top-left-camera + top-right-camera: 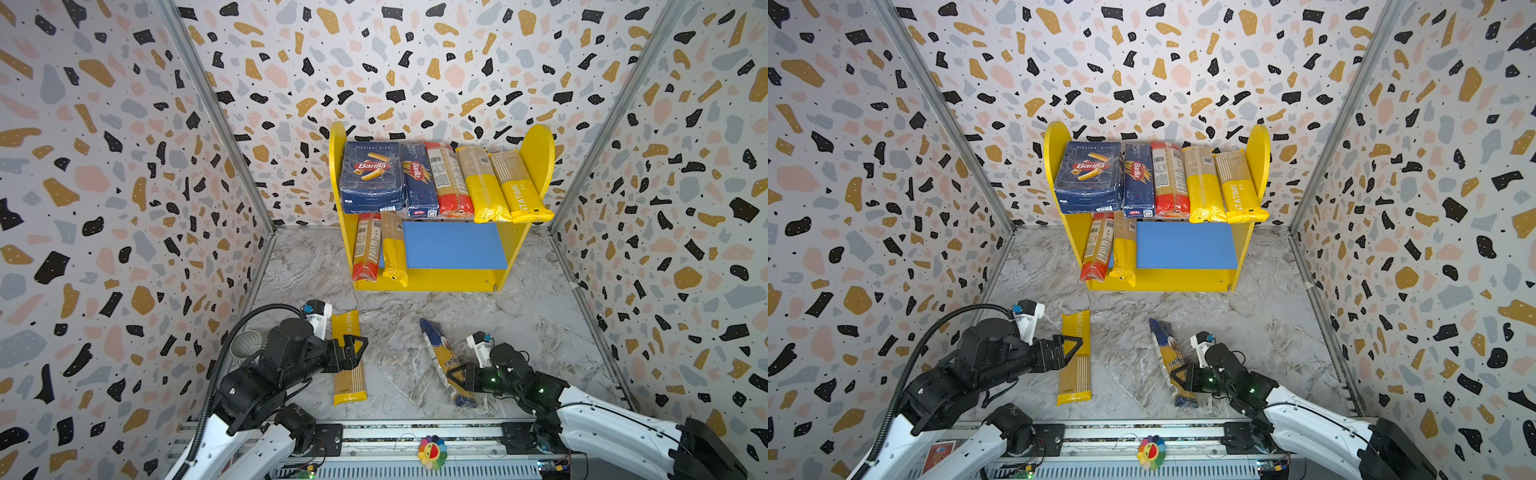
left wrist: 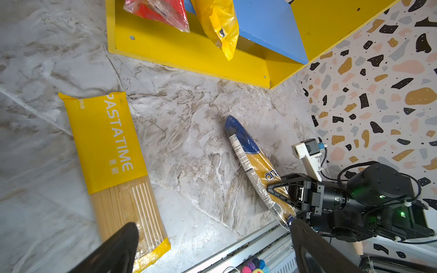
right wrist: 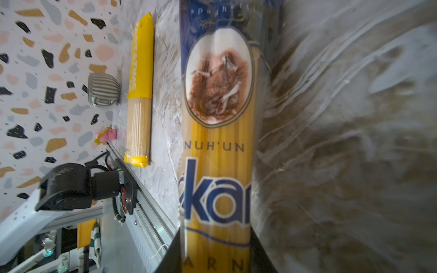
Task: Place and organize the pasta boxes and bags onto the shelf
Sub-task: 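Lift the Ankara bag upright with the right gripper toward the shelf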
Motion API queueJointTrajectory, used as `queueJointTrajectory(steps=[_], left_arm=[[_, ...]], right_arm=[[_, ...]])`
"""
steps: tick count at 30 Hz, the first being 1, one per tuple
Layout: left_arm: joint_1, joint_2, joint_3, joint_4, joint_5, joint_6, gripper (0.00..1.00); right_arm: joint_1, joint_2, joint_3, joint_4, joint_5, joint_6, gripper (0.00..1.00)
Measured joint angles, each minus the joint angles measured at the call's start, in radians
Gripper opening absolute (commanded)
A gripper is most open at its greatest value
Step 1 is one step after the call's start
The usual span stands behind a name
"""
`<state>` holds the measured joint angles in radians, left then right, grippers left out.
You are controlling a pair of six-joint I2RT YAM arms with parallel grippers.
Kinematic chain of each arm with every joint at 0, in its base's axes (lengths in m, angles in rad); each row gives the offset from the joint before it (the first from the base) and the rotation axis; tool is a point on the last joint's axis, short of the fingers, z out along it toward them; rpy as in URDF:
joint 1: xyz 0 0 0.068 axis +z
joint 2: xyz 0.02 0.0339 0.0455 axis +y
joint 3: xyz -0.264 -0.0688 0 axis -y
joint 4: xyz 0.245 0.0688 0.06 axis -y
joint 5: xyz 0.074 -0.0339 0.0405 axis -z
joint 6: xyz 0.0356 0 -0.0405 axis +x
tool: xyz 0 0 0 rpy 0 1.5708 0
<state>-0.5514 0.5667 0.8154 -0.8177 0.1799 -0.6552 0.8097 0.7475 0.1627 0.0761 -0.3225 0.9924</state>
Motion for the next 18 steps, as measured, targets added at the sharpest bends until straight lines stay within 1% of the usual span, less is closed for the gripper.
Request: queueJointTrajectory(steps=[4, 12, 15, 18], left_arm=[[0.000, 0.069, -0.027, 0.065, 0.023, -0.011, 0.99], [-0.014, 0.155, -0.044, 0.166, 0.022, -0.013, 0.99], [-0.044, 0.190, -0.053, 0.195, 0.013, -0.013, 0.99], [-0.099, 0.230, -0.056, 0.222, -0.010, -0.014, 0.99]], right_arm=[[-0.072, -0.092, -0.010, -0.063, -0.062, 0.005, 0.08], [-0.127, -0.213, -0.010, -0.168, -0.142, 0.000, 0.07], [-0.140, -0.231, -0.008, -0.212, -0.153, -0.007, 0.06], [-0.145, -0.245, 0.011, -0.272, -0.153, -0.011, 0.06]])
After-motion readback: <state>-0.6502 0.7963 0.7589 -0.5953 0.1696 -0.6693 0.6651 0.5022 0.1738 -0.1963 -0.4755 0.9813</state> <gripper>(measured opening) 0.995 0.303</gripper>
